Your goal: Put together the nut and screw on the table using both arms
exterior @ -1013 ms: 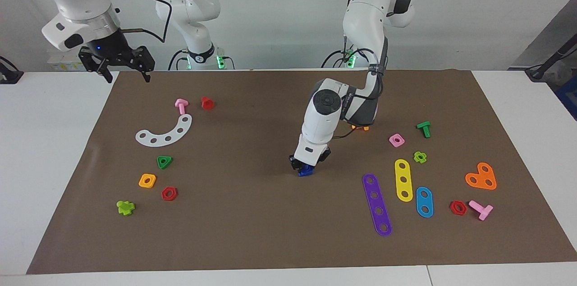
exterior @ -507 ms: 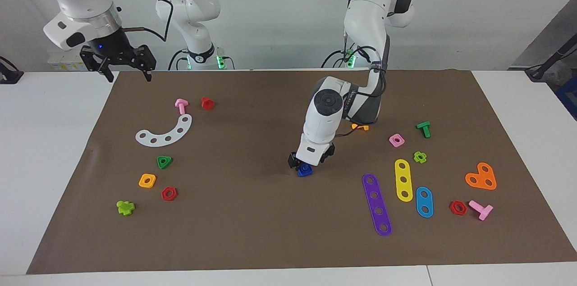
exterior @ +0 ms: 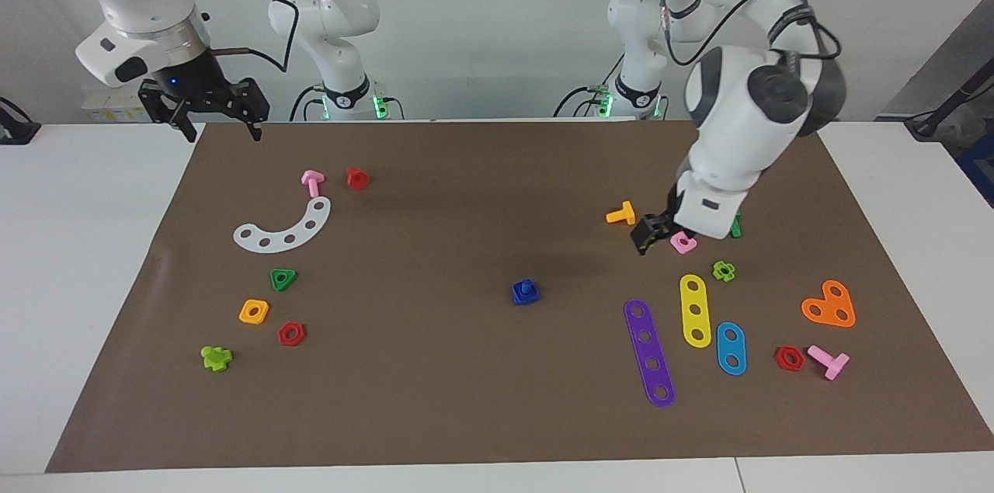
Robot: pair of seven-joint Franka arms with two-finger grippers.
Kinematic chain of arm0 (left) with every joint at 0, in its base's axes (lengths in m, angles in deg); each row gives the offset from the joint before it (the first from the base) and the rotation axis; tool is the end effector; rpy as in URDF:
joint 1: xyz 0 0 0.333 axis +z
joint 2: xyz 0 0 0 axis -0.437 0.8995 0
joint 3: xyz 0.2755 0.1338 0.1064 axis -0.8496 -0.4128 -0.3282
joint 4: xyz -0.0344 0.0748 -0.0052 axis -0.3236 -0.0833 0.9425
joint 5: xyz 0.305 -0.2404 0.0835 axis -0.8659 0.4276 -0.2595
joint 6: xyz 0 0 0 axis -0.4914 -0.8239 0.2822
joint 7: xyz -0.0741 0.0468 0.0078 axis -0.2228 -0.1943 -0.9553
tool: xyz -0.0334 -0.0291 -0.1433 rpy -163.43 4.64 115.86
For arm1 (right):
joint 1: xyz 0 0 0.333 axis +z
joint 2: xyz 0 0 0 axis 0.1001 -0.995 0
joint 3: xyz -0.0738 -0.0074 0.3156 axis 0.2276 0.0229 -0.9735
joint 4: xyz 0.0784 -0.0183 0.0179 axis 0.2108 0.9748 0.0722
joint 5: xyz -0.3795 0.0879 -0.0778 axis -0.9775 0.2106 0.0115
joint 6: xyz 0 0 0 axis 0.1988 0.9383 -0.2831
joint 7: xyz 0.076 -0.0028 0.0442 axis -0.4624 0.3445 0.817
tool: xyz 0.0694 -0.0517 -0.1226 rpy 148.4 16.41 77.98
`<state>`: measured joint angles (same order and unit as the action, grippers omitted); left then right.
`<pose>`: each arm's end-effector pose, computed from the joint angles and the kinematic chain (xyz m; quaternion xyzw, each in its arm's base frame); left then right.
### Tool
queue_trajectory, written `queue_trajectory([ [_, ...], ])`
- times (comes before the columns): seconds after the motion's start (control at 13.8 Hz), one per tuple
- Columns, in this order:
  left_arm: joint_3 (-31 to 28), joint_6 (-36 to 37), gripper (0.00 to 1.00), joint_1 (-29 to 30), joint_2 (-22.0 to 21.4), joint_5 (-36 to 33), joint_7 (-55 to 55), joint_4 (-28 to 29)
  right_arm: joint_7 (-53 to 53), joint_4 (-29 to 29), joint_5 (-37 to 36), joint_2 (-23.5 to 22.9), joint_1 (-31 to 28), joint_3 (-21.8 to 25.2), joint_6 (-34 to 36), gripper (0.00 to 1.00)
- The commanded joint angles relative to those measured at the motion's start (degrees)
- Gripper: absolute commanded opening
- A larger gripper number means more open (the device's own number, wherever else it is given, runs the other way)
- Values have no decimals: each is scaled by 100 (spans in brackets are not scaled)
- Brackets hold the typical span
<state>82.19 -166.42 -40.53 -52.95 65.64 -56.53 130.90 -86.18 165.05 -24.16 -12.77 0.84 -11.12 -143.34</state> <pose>0.6441 -0.1391 0.4860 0.9927 0.1151 -0.0223 0.0291 0.5470 -0.0167 0.6019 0.9990 0.0249 -0.0205 0.0299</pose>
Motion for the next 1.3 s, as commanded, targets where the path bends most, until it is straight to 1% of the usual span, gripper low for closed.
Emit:
queue_trajectory([
  [0.0, 75, 61, 100, 564, -417, -56, 885, 397, -120, 208, -29, 166, -8, -25, -123, 100],
  [0.22, 40, 62, 100, 1143, -751, -74, 2026, 695, -261, 243, -20, 175, -8, -25, -140, 100],
  [0.36, 40, 88, 100, 1408, -892, -74, 2599, 705, -287, 243, 32, 175, 0, -25, -184, 100],
  [0.43, 40, 105, 100, 1435, -1005, -91, 2637, 705, -313, 243, 32, 175, 0, -25, -176, 100],
  [0.51, 40, 140, 100, 1427, -1120, -248, 2637, 696, -331, 225, 32, 175, 0, -25, -167, 100],
  [0.65, 127, 438, 100, 1330, -1252, -897, 2637, 608, -340, 199, 120, 166, -8, -25, -97, 100],
  [0.72, 171, 579, 100, 1252, -1253, -978, 2602, 530, -349, 190, 268, 157, -17, -25, -53, 100],
  [0.8, 180, 719, 100, 1164, -1261, -979, 2584, 424, -358, 181, 287, 166, -26, -25, -26, 100],
  [1.01, 277, 730, 100, 1128, -1384, -944, 2602, 406, -507, 199, 296, 166, -9, -17, -26, 100],
  [1.23, 251, 686, 100, 1189, -1402, -550, 2654, 406, -525, 234, 296, 175, -8, -25, -52, 100],
])
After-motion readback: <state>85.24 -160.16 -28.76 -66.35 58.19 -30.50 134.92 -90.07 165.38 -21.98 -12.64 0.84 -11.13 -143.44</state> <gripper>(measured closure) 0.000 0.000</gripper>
